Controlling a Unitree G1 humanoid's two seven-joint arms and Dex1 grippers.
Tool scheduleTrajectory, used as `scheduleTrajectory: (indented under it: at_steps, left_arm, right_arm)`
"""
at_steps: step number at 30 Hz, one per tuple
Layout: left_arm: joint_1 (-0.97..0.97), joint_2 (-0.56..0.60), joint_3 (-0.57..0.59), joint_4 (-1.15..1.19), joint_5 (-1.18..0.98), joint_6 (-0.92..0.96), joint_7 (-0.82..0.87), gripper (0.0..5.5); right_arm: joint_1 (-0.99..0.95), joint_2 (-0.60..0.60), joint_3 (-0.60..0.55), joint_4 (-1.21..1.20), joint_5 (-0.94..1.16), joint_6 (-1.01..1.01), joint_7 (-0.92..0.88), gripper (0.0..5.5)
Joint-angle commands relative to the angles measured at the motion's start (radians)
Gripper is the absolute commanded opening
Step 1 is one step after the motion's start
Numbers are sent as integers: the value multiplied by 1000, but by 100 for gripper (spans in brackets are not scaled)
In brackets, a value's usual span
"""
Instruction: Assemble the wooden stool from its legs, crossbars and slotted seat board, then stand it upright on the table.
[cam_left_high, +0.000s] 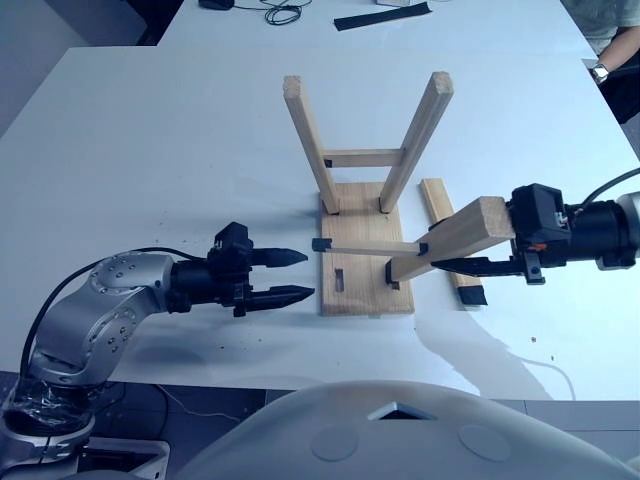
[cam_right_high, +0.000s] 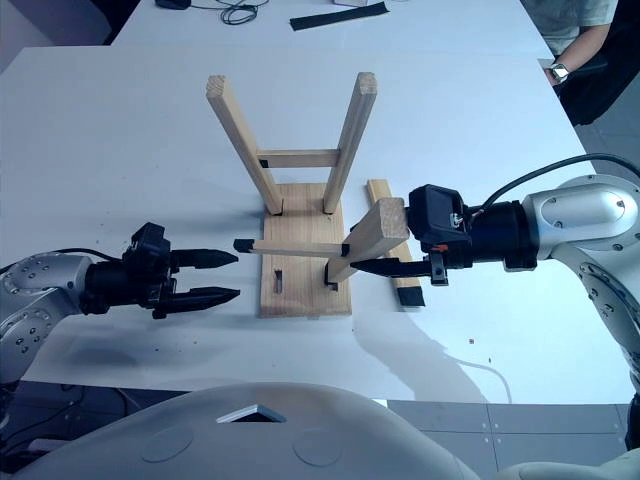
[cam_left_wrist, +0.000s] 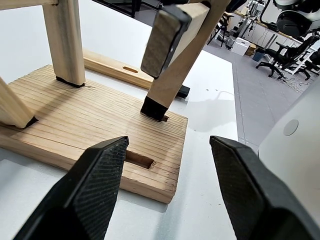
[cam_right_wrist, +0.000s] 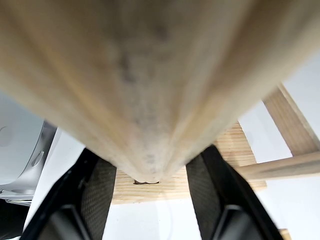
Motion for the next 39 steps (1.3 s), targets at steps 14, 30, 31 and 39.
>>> scheduleTrajectory:
  at_steps: [14, 30, 31, 39]
  left_arm:
    - [16, 14, 22, -13, 3, -7, -4, 301]
    - [5, 17, 24, -11, -1, 1, -13, 301]
    - [4, 18, 24, -9, 0, 1, -14, 301]
    - [0, 18, 26, -9, 1, 6, -19, 301]
  right_arm:
    - [-63, -29, -9, 36, 26, 62, 35, 201]
    - [36, -29, -8, -28, 10, 63, 56, 201]
    - [42, -30, -8, -36, 13, 65, 56, 201]
    - [84, -28, 35, -16, -66, 27, 55, 201]
